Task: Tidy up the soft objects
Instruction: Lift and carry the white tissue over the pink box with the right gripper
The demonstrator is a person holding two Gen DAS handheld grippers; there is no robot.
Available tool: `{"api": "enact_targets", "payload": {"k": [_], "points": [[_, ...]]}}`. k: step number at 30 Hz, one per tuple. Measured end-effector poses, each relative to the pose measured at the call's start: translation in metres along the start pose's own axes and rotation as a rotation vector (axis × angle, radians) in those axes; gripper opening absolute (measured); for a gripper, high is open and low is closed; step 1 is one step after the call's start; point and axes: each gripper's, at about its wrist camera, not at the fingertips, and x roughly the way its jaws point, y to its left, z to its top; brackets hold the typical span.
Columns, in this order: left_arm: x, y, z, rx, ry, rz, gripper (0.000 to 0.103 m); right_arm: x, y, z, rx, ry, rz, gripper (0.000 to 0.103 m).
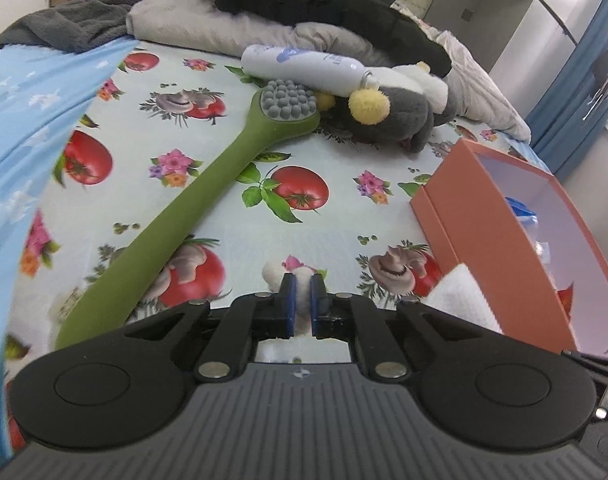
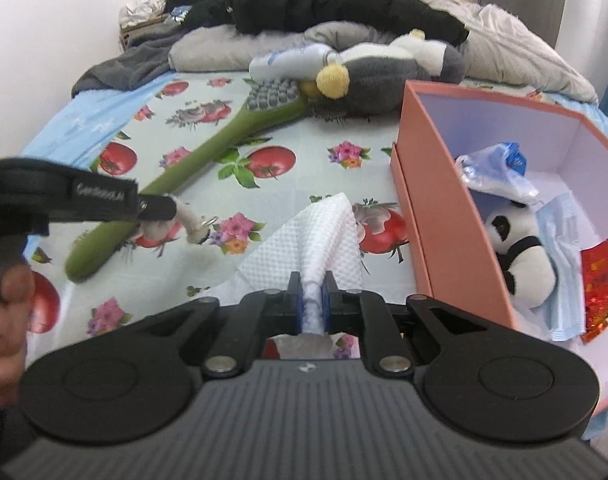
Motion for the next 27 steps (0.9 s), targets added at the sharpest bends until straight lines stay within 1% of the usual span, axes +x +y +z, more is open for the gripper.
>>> {"api": "enact_targets", "payload": {"k": [12, 21, 27], "points": [[-0.084, -0.011, -0.027, -0.003, -0.080, -0.019, 0.008, -0.067, 0.007, -0.007, -0.004, -0.101, -0.002, 0.012], [-0.136, -0.029, -0.045, 0.024, -0.133, -0.050, 0.008, -0.111, 0.002, -0.016, 0.023, -0.171, -0.002, 0.012], [-0.167, -0.048, -0.054, 0.057, -0.168, -0.079, 0.008, -0.142, -0.005, -0.024, 0.044, -0.212, -0.004, 0.012]]}}
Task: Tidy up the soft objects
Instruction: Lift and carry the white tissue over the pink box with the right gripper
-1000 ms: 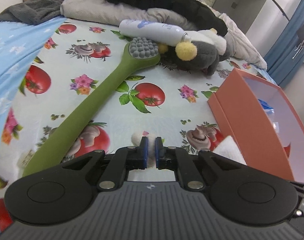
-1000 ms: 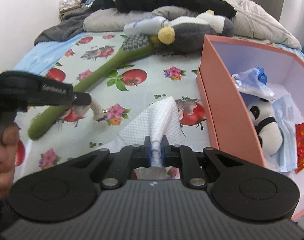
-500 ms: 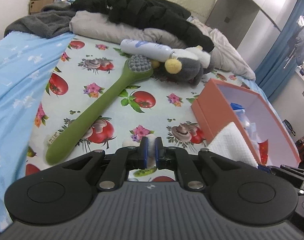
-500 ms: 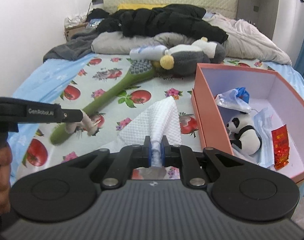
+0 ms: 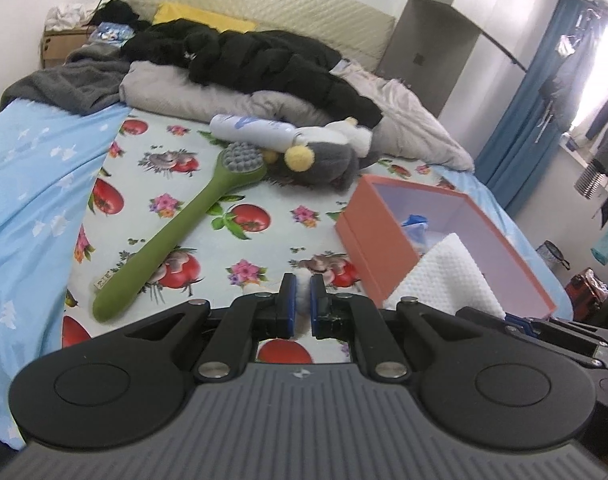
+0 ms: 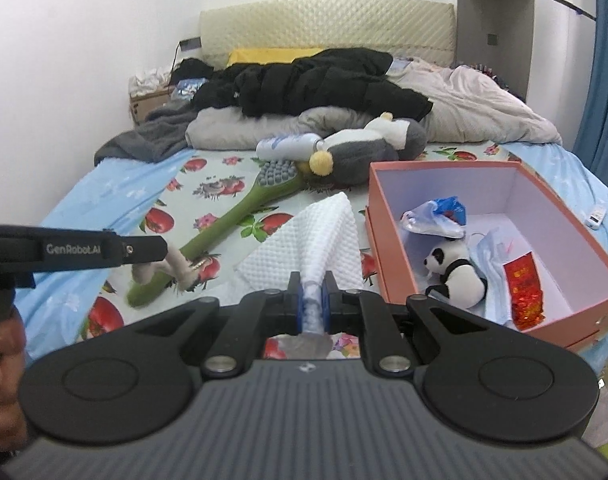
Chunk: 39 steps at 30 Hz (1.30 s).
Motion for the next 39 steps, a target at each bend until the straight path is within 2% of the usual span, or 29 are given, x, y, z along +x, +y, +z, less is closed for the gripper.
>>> {"api": "enact_targets", "payload": {"k": [9, 20, 26, 39], "points": [[-0.019, -0.031, 0.002, 0.012, -0.016, -0.075, 0.008, -0.031, -0.021, 0.006, 0.028, -0.026, -0.035, 0.012], [0.000, -0.091, 0.012, 0.101, -0.004, -0.220, 0.008, -0.053, -0.066, -0.003, 0.120, -0.013, -0.144, 0.012], [0.028, -0.126, 0.016, 0.154, 0.036, -0.289, 0.008, -0.042, -0.093, -0.005, 0.166, 0.006, -0.183, 0.012], [0.126, -0.172, 0.045, 0.192, 0.161, -0.300, 0.008, 0.016, -0.158, 0.013, 0.261, 0.071, -0.209, 0.013]]}}
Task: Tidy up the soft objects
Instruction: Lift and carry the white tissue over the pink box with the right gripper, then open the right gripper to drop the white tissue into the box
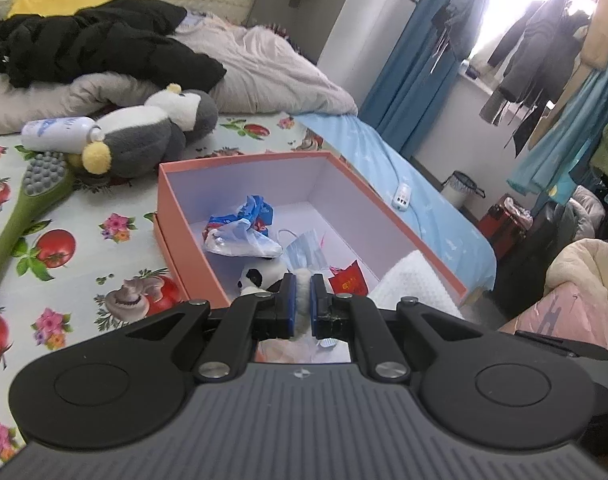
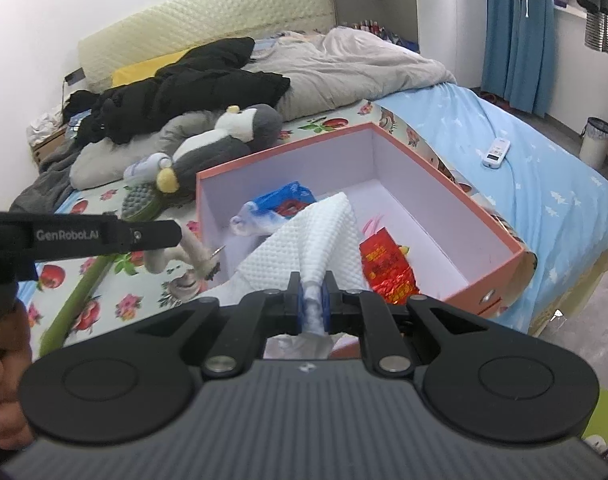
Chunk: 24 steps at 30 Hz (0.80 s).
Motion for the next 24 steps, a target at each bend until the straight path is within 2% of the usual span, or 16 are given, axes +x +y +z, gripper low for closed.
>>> {"api": "enact_targets", "payload": {"k": [7, 15, 24], "points": [[0.063, 0.012, 0.025, -0.039, 0.075, 0.003, 0.009, 0.057, -0.026, 0.015, 0.044, 0.076, -0.008, 0.013], [0.143, 0.028, 0.041, -0.012, 0.173, 0.047, 0.009, 0.118, -0.047, 0.027, 0.063, 0.134, -0.013, 0.014], [0.194, 0.046, 0.044, 0.001, 0.245, 0.057, 0.009, 0.162, -0.062, 0.032, 0.090, 0.202, -0.003, 0.016]]}}
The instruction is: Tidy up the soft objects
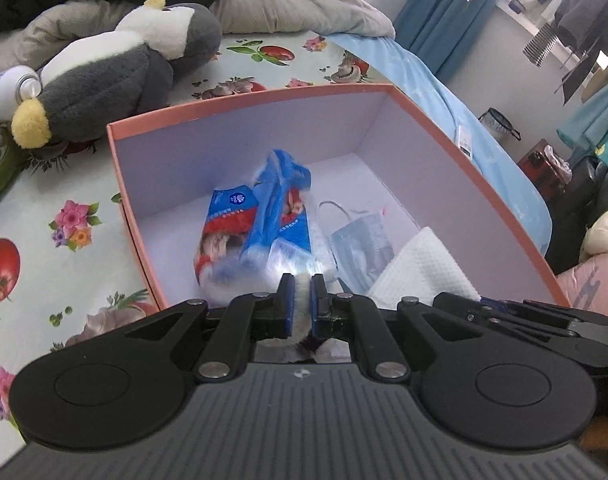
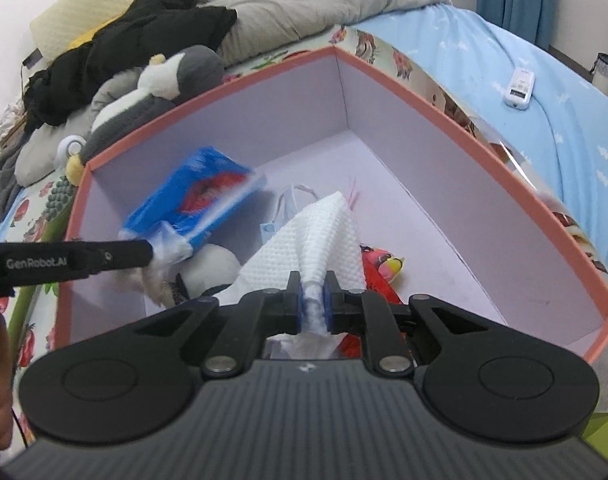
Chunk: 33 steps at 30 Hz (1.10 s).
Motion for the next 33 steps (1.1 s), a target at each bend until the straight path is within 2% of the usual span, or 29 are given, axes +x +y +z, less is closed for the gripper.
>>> {"api": "enact_targets", "payload": {"k": [3, 4, 5, 7, 9, 17, 24, 26, 33], "points": [[0.004, 0.000, 0.004, 0.014, 0.005, 0.041, 0.010, 0.003, -0.001, 0.001, 0.004, 0.020, -0.009, 0.029], [0.005, 0.002, 0.006, 0.012, 0.008, 0.039, 0.010, 0.002, -0.001, 0.002, 0.005, 0.021, -0.006, 0.039], [0.004, 0.003, 0.006, 0.005, 0.010, 0.035, 0.015, 0.000, -0.001, 0.002, 0.005, 0.019, -0.003, 0.046], [0.000, 0.005, 0.008, -0.008, 0.012, 0.036, 0.024, -0.007, 0.001, 0.002, 0.002, 0.005, -0.005, 0.050], [-0.009, 0.005, 0.009, -0.007, -0.001, 0.040, 0.028, -0.019, 0.004, 0.002, 0.002, -0.016, -0.016, 0.050], [-0.079, -0.010, 0.000, 0.024, -0.092, 0.039, 0.029, -0.080, 0.019, -0.005, -0.013, -0.112, -0.005, 0.050], [-0.153, -0.027, -0.026, 0.055, -0.186, 0.035, 0.029, -0.152, 0.038, -0.027, -0.035, -0.222, 0.012, 0.051], [-0.173, -0.031, -0.036, 0.064, -0.213, 0.026, 0.029, -0.170, 0.043, -0.036, -0.038, -0.246, 0.009, 0.054], [-0.234, -0.043, -0.071, 0.090, -0.287, -0.001, 0.029, -0.220, 0.066, -0.064, -0.054, -0.318, 0.017, 0.054]]}}
